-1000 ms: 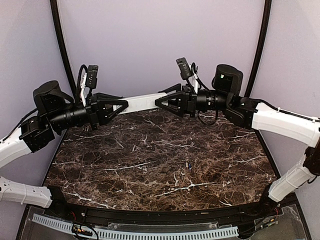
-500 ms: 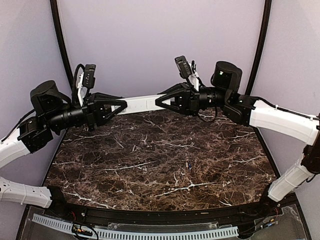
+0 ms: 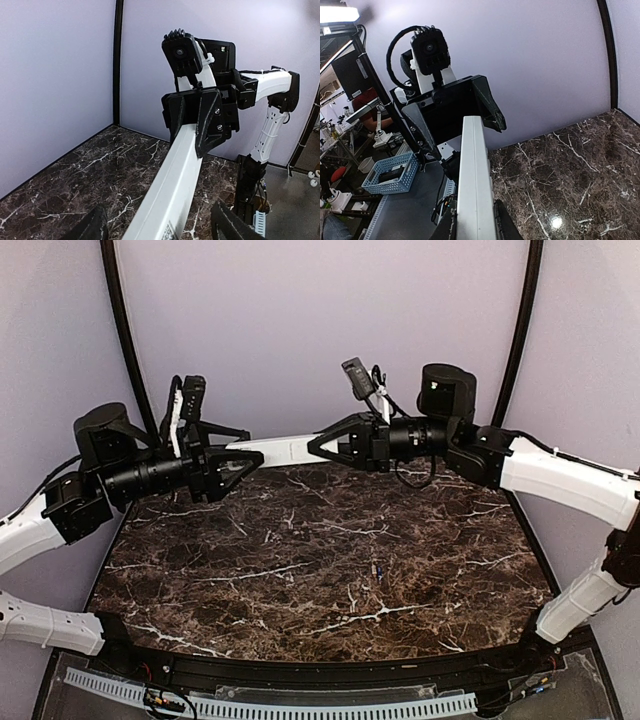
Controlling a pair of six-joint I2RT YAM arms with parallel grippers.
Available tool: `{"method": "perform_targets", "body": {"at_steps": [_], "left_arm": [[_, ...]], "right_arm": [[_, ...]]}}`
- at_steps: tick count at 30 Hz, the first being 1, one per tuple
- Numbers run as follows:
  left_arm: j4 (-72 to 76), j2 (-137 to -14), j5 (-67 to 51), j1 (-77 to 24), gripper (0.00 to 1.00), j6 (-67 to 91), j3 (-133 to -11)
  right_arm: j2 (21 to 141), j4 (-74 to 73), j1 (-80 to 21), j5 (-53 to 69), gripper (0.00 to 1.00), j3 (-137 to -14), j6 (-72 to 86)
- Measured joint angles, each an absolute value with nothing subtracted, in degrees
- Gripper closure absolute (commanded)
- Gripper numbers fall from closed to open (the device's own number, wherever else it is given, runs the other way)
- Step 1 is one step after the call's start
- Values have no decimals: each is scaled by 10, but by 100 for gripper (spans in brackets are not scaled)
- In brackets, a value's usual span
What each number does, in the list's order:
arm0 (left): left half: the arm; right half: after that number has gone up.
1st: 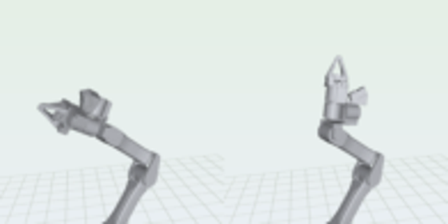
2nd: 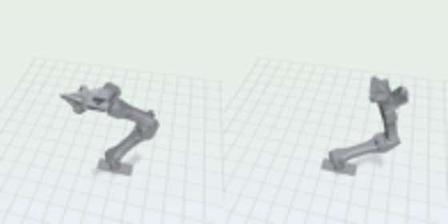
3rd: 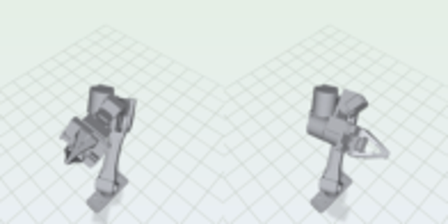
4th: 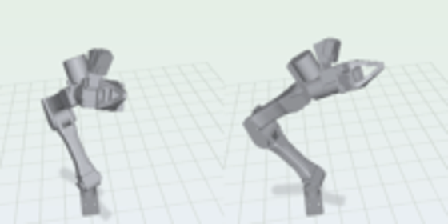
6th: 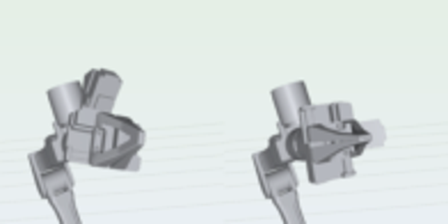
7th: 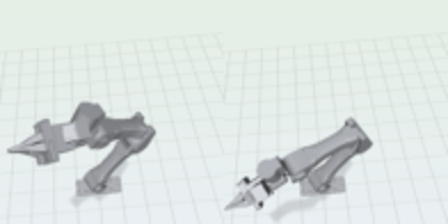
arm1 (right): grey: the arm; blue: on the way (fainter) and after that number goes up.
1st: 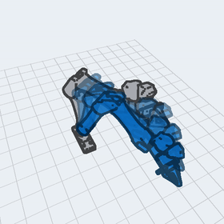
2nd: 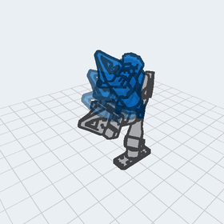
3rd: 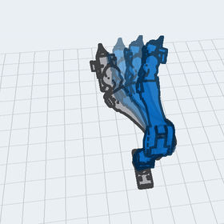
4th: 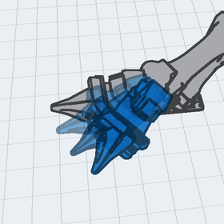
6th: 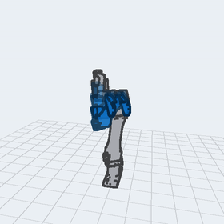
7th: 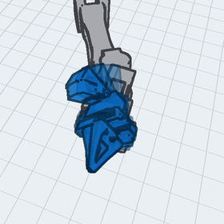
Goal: Load the batteries into the remote control
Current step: Pass from the left arm to the right, then pass from the right arm to the left
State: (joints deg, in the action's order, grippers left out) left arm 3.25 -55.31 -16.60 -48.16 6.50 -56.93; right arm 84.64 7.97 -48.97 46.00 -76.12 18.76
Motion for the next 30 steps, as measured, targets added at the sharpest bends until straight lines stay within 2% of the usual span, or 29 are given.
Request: {"method": "perform_targets", "body": {"at_steps": [5, 11, 15, 21, 27, 30], "left_arm": [[-9, -552, -121, -482, 25, -31, -582], [-40, -543, -49, -497, 25, -226, -584], [-26, -527, -40, -520, 24, -373, -551], [-18, -549, -41, -525, 24, -468, -555], [-19, -602, -40, -525, 27, -492, -563], [-20, -619, -40, -525, 37, -494, -563]], "right_arm": [[846, 31, -487, 425, 100, -780, 204], [848, -18, -485, 390, 100, -782, 228], [853, -41, -485, 384, 100, -787, 234], [858, -51, -485, 385, 100, -789, 245], [862, -53, -485, 390, 100, -789, 252], [862, -52, -485, 393, 100, -789, 255]]}}
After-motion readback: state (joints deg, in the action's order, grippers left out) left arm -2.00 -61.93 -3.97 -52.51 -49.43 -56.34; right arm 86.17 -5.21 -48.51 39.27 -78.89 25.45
